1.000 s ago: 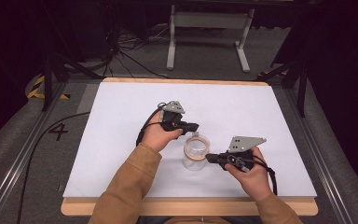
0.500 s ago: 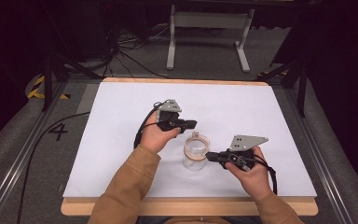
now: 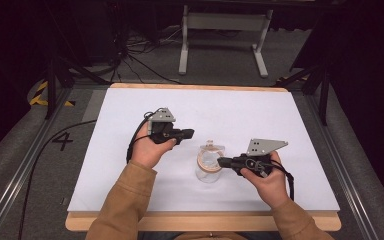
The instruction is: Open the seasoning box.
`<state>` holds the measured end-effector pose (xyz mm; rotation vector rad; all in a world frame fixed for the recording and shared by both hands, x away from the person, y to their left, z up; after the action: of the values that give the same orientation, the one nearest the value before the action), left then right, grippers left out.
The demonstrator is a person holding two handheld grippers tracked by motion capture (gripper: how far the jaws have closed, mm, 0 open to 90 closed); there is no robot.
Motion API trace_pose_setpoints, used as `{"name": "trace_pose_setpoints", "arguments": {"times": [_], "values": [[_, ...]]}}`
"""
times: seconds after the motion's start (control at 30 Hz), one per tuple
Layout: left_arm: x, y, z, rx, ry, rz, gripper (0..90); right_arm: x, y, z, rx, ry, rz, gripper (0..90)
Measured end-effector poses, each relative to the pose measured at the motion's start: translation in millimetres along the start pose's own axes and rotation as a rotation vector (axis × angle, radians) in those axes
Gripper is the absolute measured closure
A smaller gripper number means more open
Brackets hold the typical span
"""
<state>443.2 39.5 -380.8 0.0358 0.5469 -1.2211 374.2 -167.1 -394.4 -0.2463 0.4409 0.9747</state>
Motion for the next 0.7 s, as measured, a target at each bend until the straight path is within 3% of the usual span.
{"name": "trace_pose_setpoints", "arguments": {"times": [0.13,0.37,0.7], "values": [[-13.7,-0.7,-5.3,-0.001,0.007,0.019,89.2,2.7,-1.7,4.6,-0.003,-0.011,0.018,90.0],[-34.3,-4.6,-18.7,-0.022,0.055,0.009,88.5,6.5,-5.6,12.0,-0.016,-0.027,0.042,90.0],[-49.5,-6.7,-32.3,-0.050,0.096,0.005,88.0,9.6,-16.3,20.4,-0.007,-0.062,0.050,90.0]]}}
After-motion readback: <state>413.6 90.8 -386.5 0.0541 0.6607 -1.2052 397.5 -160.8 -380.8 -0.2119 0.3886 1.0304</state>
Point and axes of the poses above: each handheld gripper's, and its own axes: x roughly forward along the jaws, z roughly out of its top, y roughly to its left, the point moved 6 cm from there along x, roughly forward along the jaws, and after that the axes turned 8 degrees about -z, right-handed, at the moved point
